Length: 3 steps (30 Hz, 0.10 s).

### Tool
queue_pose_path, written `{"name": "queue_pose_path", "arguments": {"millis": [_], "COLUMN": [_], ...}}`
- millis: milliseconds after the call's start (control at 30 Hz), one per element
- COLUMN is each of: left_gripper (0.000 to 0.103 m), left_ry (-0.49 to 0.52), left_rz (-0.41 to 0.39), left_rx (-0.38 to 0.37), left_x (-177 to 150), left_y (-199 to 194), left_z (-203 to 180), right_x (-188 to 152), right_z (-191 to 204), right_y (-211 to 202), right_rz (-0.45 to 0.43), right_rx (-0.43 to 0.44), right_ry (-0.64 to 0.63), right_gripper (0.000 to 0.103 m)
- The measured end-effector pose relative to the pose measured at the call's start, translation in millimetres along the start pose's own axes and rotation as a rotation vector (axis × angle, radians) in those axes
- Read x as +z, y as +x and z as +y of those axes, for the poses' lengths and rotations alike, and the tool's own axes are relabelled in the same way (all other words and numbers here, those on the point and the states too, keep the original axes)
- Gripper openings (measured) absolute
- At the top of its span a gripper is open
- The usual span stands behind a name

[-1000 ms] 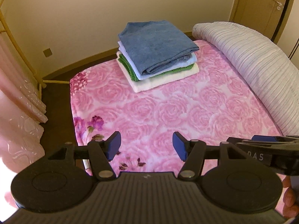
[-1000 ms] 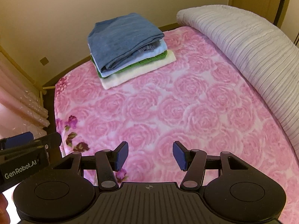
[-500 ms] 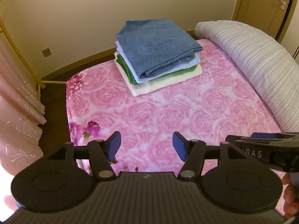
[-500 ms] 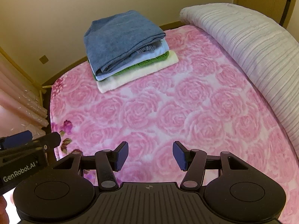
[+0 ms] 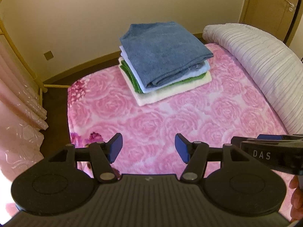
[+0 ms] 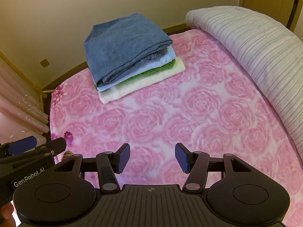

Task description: Fold clothes

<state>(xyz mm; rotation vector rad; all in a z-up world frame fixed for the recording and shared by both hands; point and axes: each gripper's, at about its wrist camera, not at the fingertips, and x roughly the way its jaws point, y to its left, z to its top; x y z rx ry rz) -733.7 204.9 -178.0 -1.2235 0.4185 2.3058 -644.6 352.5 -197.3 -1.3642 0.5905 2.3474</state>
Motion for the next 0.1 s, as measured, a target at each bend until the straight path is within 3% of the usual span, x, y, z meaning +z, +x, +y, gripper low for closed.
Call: {"name": "queue_pose_path", "arguments": {"millis": [100], "left_gripper": [0.057], "left_ry": [0.000], "left_rz": [-0.006], "left_rx": [0.001], "left_x": [3.2], "left_y": [-0.8], "left_z": [4.4], "right_x": [2.7], "right_z": [3.1], "right_y": [0.2], "right_rz": [-0.003], "right_rx": [0.003], "right_ry": [0.005], "right_gripper": [0.056]}}
